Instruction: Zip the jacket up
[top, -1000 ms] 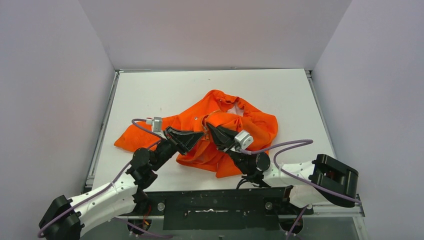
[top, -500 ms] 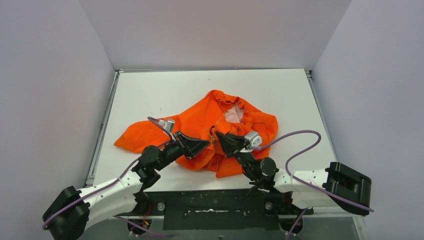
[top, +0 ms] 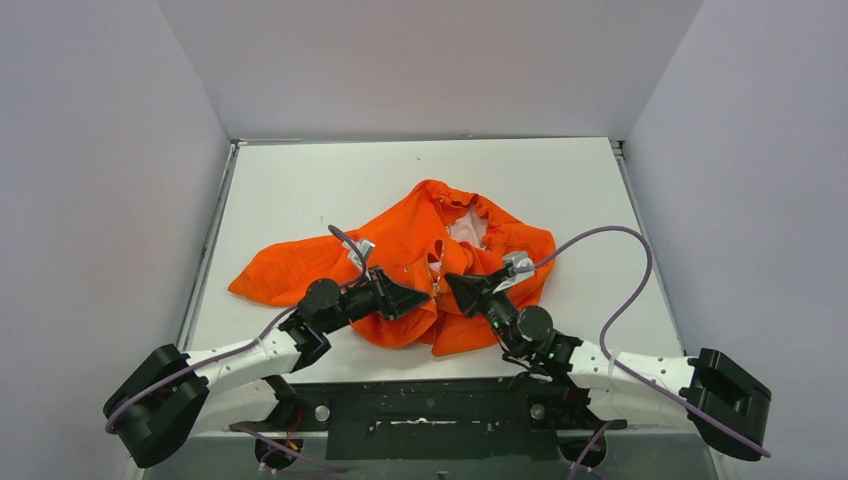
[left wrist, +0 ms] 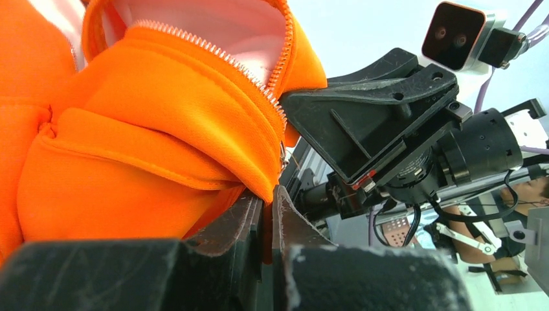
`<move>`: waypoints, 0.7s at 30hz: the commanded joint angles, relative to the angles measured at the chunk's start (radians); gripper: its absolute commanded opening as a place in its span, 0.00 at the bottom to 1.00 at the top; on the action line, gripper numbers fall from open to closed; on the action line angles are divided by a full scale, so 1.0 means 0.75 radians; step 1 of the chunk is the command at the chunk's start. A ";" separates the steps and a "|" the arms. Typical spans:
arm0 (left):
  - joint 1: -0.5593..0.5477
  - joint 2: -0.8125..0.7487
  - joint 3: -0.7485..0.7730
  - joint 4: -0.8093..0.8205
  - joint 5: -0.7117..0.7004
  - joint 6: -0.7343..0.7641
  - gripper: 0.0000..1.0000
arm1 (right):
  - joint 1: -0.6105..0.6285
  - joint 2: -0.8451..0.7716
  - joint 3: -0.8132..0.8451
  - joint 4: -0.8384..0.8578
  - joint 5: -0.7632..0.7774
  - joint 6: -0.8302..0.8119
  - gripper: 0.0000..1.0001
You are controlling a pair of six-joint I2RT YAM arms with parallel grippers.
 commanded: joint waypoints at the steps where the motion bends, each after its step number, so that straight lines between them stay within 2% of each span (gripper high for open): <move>1: 0.036 0.053 -0.006 -0.125 0.242 -0.016 0.00 | -0.103 -0.089 -0.026 -0.102 0.229 0.127 0.00; 7: 0.153 0.178 -0.024 -0.024 0.368 -0.087 0.00 | -0.157 -0.164 -0.044 -0.336 0.163 0.258 0.00; 12: 0.181 0.288 -0.006 0.036 0.467 -0.111 0.00 | -0.241 -0.169 0.030 -0.572 -0.011 0.260 0.00; 18: 0.197 0.331 -0.015 0.088 0.527 -0.154 0.00 | -0.322 -0.129 0.087 -0.747 -0.169 0.208 0.08; 21: 0.201 0.324 -0.018 0.072 0.531 -0.156 0.00 | -0.374 -0.137 0.093 -0.780 -0.217 0.212 0.17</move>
